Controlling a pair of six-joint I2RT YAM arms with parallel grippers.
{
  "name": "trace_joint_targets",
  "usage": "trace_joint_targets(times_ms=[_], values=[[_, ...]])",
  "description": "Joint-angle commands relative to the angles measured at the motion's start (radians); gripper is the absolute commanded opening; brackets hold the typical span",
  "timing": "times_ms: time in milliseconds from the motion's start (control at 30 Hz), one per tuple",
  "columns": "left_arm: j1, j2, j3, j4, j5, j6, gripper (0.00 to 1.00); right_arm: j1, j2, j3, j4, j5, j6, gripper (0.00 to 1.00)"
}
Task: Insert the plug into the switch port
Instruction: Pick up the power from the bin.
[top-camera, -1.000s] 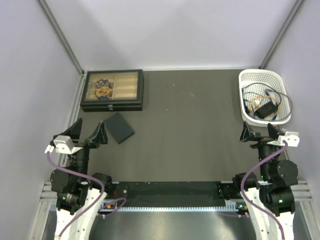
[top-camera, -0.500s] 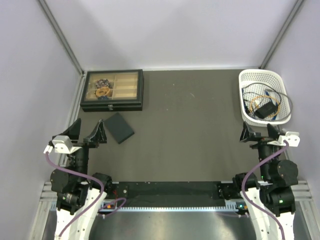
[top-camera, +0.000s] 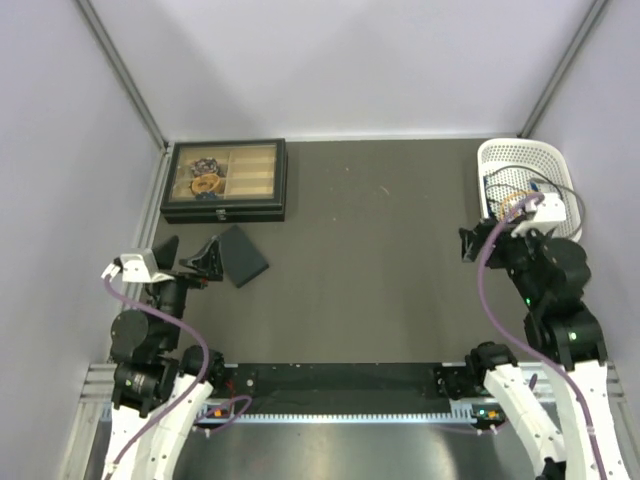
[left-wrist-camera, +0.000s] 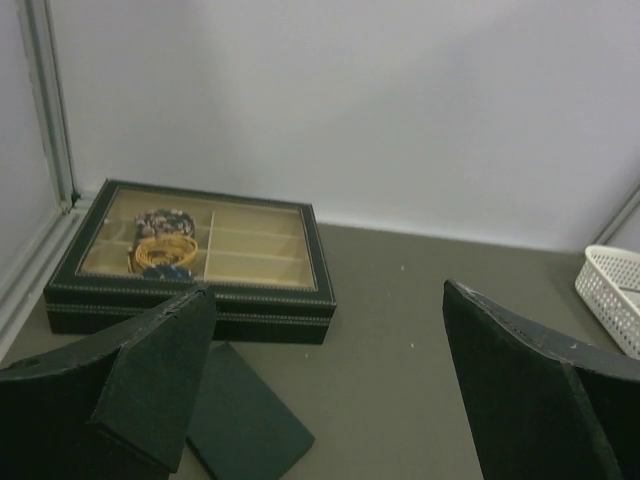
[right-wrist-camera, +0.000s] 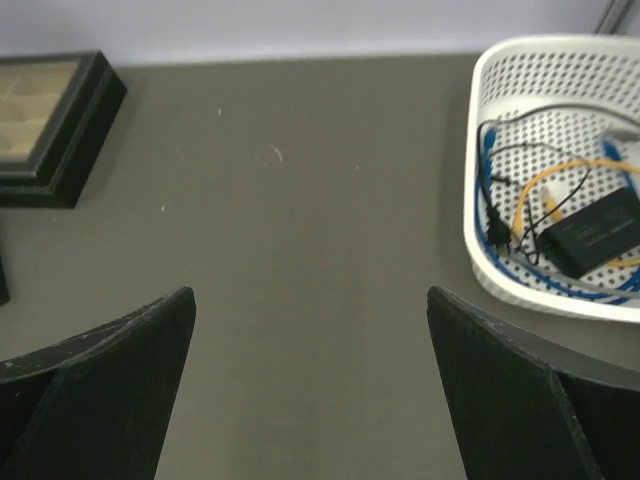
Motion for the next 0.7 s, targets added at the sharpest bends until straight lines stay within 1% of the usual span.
trace_joint_targets(times_ms=[0, 67, 100, 167, 200, 267, 300, 333, 400, 533, 567, 667], values=[[-0.001, 0.072, 0.043, -0.079, 0.038, -0.035, 0.99, -0.007, 0.161, 0.087, -0.041, -0.050, 0.034, 0.99], [-0.001, 0.097, 0.051, -0.113, 0.044, -0.038, 0.99, -0.005, 0.214, 0.133, -0.055, -0.040, 0.045, 0.99], [-0.001, 0.124, 0.055, -0.129, 0.050, -0.038, 0.99, -0.005, 0.273, 0.150, -0.062, -0.031, 0.048, 0.99], [-0.001, 0.152, 0.060, -0.161, 0.061, -0.047, 0.99, -0.005, 0.333, 0.210, -0.096, -0.027, 0.057, 0.99], [-0.001, 0.184, 0.061, -0.170, 0.061, -0.059, 0.99, -0.005, 0.393, 0.231, -0.110, 0.002, 0.063, 0.99], [-0.001, 0.212, 0.054, -0.178, 0.087, -0.075, 0.99, -0.005, 0.454, 0.294, -0.142, 0.039, 0.084, 0.99], [-0.001, 0.241, 0.048, -0.176, 0.100, -0.085, 0.99, -0.007, 0.484, 0.314, -0.174, 0.099, 0.097, 0.99], [-0.001, 0.253, 0.037, -0.173, 0.114, -0.090, 0.99, -0.007, 0.540, 0.333, -0.188, 0.130, 0.120, 0.99], [-0.004, 0.278, 0.029, -0.166, 0.133, -0.095, 0.99, -0.008, 0.594, 0.380, -0.217, 0.215, 0.130, 0.99], [-0.041, 0.261, 0.029, -0.182, 0.061, -0.064, 0.99, -0.019, 0.714, 0.429, -0.216, 0.297, 0.140, 0.99], [-0.050, 0.254, 0.028, -0.191, 0.029, -0.061, 0.99, -0.046, 0.732, 0.436, -0.213, 0.299, 0.144, 0.99], [-0.071, 0.244, 0.029, -0.201, 0.001, -0.055, 0.99, -0.129, 0.803, 0.457, -0.208, 0.282, 0.187, 0.99]])
